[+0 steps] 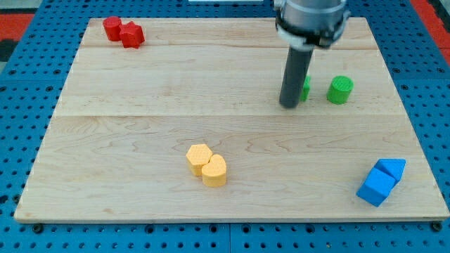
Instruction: Place the green star at the top right side of the board
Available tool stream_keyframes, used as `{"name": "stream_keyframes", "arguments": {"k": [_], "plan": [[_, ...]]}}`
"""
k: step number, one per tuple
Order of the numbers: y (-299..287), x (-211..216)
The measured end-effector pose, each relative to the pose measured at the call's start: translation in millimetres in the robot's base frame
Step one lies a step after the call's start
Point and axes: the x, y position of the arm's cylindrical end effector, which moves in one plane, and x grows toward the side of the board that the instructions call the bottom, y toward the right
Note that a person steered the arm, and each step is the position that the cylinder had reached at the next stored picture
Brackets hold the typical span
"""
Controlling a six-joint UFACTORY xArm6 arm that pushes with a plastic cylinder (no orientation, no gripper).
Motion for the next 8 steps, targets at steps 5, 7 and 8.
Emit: {"name": "stream_keyframes", "arguments": {"k": [5,7,8], "plan": [[58,-79],[97,-55],[100,-87]]}}
